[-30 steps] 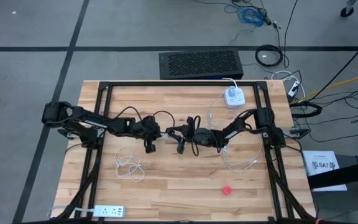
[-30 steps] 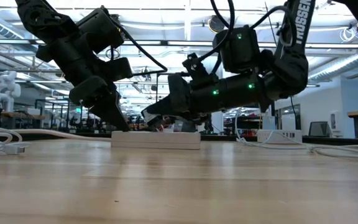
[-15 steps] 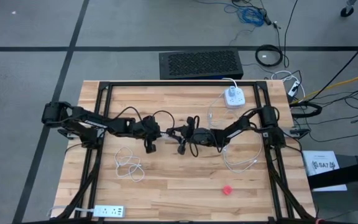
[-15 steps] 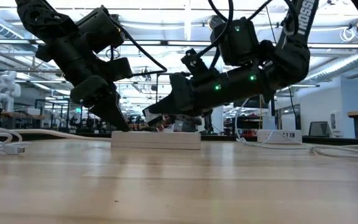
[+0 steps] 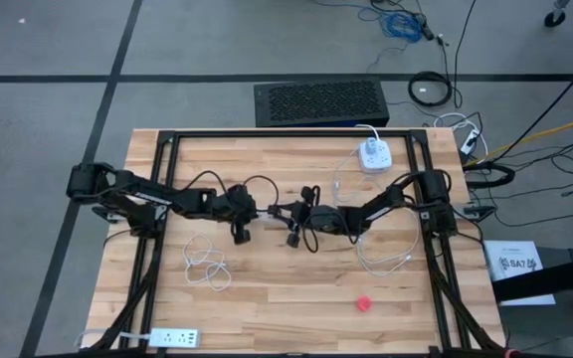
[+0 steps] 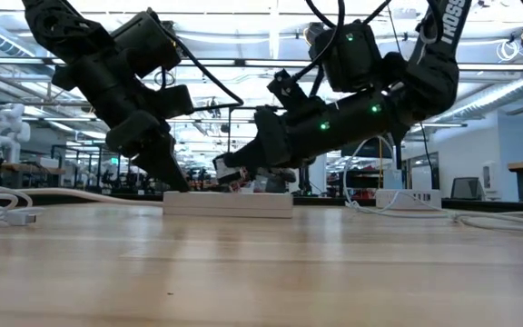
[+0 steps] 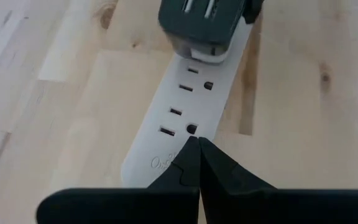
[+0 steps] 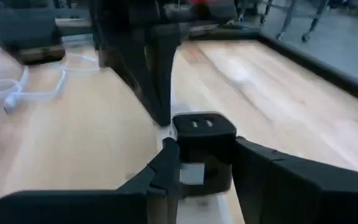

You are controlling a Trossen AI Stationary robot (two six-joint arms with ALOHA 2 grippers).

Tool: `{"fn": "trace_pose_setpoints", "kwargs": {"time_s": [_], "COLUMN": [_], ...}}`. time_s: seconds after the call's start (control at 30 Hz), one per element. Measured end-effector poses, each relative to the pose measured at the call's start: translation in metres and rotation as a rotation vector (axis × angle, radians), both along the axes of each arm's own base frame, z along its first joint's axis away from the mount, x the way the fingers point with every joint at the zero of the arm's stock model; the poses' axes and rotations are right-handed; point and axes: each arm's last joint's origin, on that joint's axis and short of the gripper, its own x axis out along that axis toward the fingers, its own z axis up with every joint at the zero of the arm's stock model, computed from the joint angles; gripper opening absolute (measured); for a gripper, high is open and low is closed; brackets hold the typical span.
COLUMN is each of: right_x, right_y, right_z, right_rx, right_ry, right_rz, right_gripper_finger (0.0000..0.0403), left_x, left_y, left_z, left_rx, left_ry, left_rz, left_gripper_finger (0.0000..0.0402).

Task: Insert USB
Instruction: Insert the black charger adapter into the white outlet extension

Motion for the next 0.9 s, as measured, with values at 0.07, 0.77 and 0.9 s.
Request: {"fn": "trace_pose_setpoints", "kwargs": {"time_s": [0.07, 0.77, 0.9], "right_x": [-0.004, -0.015, -0.017], "right_y": [-0.001, -0.003, 0.005], "right_z": [-0.003, -0.003, 0.018], "right_rx": [-0.006, 0.0, 0.01], "right_ry": [0.013, 0.053, 0.026], "right_rz": [-0.01, -0.038, -0.011], "right_gripper_finger": [0.0082, 0.0001, 0.0001], "left_x": [0.0, 0.002, 0.002], "left_y": [0.0, 0.001, 0.0], "left_z": [0.0, 0.001, 0.002], "left_rx": [0.003, -0.017, -0.034], "left_ry": [0.001, -0.032, -0.035], "left_rz": [0.008, 0.062, 0.071], "left_gripper_finger": [0.0001, 0.0001, 0.0001]}}
